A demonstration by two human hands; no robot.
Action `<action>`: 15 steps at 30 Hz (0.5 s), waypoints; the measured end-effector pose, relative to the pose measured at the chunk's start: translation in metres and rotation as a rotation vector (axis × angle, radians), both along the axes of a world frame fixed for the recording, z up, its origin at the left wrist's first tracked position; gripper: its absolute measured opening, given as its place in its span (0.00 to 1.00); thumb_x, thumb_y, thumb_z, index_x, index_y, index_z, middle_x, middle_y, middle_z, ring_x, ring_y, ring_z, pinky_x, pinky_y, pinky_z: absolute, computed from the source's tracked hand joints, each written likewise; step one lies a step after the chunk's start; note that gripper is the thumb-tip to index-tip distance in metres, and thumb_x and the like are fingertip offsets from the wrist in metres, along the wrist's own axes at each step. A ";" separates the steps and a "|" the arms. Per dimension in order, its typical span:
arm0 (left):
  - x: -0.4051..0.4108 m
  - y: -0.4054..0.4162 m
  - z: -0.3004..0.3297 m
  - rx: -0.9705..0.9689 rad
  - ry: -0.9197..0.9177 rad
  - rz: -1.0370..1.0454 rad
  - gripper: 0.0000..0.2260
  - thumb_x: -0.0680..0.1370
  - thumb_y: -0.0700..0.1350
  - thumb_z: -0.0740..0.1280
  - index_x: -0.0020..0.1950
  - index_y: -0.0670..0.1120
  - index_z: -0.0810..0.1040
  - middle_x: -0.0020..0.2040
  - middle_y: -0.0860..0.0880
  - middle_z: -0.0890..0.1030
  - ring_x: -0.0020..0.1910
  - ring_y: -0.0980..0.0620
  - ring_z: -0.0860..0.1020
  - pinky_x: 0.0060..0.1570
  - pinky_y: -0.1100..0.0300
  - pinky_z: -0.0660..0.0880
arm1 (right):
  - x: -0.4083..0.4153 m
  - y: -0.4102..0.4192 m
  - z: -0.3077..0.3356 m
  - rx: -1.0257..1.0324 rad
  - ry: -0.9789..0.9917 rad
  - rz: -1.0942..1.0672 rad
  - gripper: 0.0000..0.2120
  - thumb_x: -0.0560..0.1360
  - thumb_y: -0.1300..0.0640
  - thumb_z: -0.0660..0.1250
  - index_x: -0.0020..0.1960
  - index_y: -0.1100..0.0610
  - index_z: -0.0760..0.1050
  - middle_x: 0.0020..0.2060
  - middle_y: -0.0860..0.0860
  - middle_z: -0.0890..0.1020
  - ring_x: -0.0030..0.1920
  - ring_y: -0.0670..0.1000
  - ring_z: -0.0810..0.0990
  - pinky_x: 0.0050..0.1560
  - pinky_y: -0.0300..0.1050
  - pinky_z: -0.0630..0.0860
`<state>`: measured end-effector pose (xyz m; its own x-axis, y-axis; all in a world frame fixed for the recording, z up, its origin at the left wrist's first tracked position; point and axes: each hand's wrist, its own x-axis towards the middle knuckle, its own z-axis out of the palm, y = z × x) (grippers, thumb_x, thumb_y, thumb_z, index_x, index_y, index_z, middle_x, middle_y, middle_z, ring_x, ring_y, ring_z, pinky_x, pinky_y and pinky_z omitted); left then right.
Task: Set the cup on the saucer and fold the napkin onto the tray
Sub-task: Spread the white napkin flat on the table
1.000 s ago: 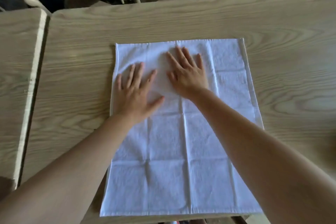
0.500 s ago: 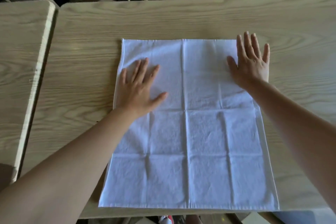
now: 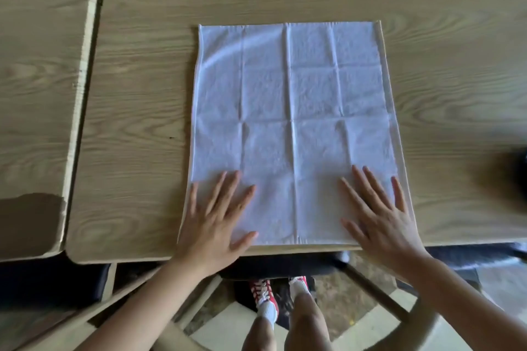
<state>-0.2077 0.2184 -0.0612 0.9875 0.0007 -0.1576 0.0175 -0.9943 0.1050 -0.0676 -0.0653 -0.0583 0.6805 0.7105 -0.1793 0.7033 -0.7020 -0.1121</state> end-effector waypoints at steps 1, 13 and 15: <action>-0.005 0.001 -0.001 0.011 0.033 0.003 0.32 0.74 0.65 0.51 0.75 0.53 0.52 0.77 0.45 0.53 0.76 0.46 0.52 0.67 0.33 0.53 | -0.005 -0.004 -0.001 -0.022 0.012 0.000 0.30 0.77 0.38 0.40 0.75 0.51 0.51 0.75 0.53 0.55 0.75 0.51 0.50 0.73 0.59 0.46; -0.041 0.001 0.010 -0.089 0.007 -0.084 0.35 0.70 0.62 0.63 0.73 0.48 0.62 0.73 0.43 0.65 0.72 0.47 0.61 0.67 0.42 0.62 | -0.027 -0.025 0.010 0.089 -0.023 0.142 0.35 0.70 0.38 0.60 0.73 0.51 0.60 0.73 0.56 0.61 0.74 0.53 0.57 0.70 0.65 0.55; -0.052 0.004 0.007 -0.116 -0.059 -0.118 0.27 0.73 0.54 0.64 0.69 0.46 0.67 0.68 0.45 0.71 0.69 0.49 0.66 0.64 0.44 0.69 | -0.030 -0.035 0.008 0.138 -0.047 0.218 0.31 0.70 0.44 0.64 0.70 0.52 0.64 0.70 0.56 0.67 0.71 0.54 0.62 0.67 0.64 0.61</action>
<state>-0.2598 0.2225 -0.0544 0.9872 -0.1305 -0.0920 -0.1081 -0.9704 0.2161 -0.0975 -0.1004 -0.0503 0.5137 0.8569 -0.0422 0.8431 -0.5133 -0.1604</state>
